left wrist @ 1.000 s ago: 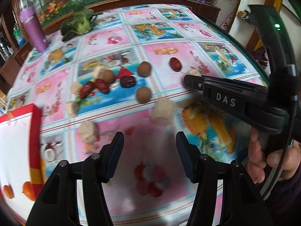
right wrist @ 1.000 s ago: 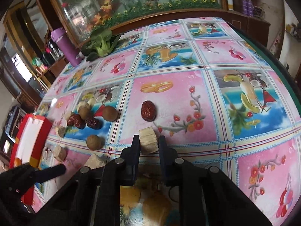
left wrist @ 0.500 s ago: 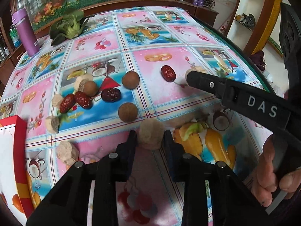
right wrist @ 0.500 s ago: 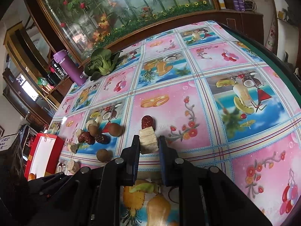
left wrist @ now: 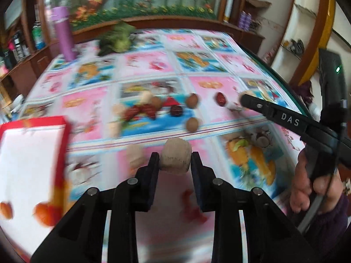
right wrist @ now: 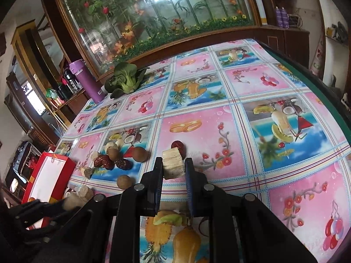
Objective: Organize fruits
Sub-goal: 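Grasp a beige cube with the right gripper while the left grasps a round beige cake, then carry the cube and cake into the white tray and release both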
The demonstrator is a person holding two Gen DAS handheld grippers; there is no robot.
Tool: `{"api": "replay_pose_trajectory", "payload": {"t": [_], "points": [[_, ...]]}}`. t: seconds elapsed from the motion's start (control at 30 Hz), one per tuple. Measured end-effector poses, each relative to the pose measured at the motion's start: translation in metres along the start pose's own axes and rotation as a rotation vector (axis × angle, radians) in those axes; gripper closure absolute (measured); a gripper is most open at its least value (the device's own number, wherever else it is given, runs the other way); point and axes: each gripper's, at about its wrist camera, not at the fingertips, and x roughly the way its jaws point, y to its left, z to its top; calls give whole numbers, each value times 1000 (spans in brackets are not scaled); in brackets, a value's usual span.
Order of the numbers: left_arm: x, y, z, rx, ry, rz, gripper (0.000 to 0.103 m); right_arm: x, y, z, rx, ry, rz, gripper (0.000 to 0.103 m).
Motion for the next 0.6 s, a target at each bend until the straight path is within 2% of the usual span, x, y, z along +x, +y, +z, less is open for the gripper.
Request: {"api": "replay_pose_trajectory", "payload": {"t": [0.07, 0.23, 0.37, 0.6], "points": [[-19, 21, -10, -24, -29, 33, 72, -3, 7, -2, -16, -14, 0, 85], [-58, 78, -36, -121, -74, 140, 72, -7, 39, -12, -29, -9, 77, 85], [-81, 120, -53, -217, -100, 190, 72, -2, 91, -23, -91, 11, 159, 85], [-101, 167, -63, -293, -157, 271, 72, 11, 185, -41, -230, 57, 289, 85]]}}
